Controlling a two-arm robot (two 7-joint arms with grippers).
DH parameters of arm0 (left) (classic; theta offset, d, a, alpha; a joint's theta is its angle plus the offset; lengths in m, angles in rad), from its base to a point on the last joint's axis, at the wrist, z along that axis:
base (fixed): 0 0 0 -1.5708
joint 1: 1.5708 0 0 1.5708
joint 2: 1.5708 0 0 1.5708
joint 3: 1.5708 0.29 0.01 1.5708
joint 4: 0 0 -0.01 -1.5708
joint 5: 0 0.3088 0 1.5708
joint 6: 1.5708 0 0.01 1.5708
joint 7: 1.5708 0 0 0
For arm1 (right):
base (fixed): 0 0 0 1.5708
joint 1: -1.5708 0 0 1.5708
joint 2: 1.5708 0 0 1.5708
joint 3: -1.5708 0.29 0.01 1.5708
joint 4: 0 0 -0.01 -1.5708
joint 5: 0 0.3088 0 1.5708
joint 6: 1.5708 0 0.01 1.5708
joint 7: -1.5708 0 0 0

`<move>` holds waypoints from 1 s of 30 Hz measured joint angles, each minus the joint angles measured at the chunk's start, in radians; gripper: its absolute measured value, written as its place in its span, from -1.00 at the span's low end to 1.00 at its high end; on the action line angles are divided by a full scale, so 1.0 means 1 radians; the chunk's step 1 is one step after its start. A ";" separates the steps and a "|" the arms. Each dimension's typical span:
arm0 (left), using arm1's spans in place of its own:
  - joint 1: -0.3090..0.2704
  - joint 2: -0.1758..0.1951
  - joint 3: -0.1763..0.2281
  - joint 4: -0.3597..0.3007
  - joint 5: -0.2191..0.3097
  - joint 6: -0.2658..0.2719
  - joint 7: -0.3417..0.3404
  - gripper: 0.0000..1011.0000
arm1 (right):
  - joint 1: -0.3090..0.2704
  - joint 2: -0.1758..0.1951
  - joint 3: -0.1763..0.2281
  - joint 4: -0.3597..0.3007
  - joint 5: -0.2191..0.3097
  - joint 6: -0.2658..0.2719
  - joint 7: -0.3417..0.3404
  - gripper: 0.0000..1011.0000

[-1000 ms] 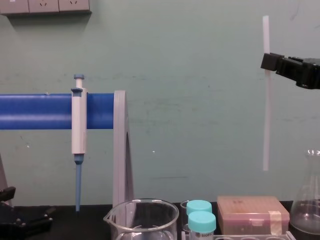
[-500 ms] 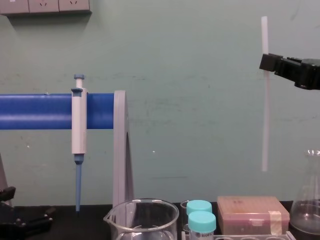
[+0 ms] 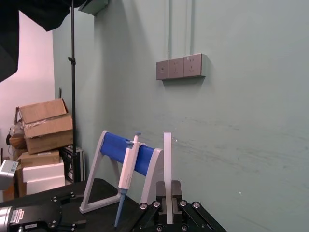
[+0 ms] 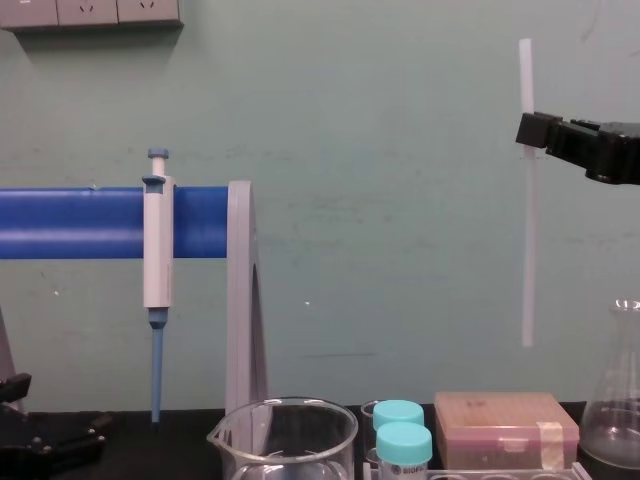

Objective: Pick up the stirring rod with one hand, then place it down.

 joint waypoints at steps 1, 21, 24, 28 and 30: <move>0.000 0.000 0.000 0.000 0.000 0.000 0.000 0.98 | 0.000 0.000 0.000 0.001 0.000 0.000 0.000 -0.87; 0.000 0.000 0.000 0.000 0.000 0.000 0.000 0.98 | 0.006 -0.001 -0.003 0.008 -0.001 0.001 0.004 -0.87; 0.000 0.000 0.000 0.000 0.000 0.000 0.000 0.98 | 0.006 0.000 -0.003 0.007 0.000 0.001 0.004 -0.87; 0.000 0.000 0.000 0.000 0.000 0.000 0.000 0.98 | 0.004 0.000 -0.002 0.005 0.000 0.001 0.004 -0.87; 0.000 0.000 0.000 0.000 0.000 0.000 0.000 0.98 | 0.004 0.001 -0.002 0.005 0.001 0.000 0.005 -0.87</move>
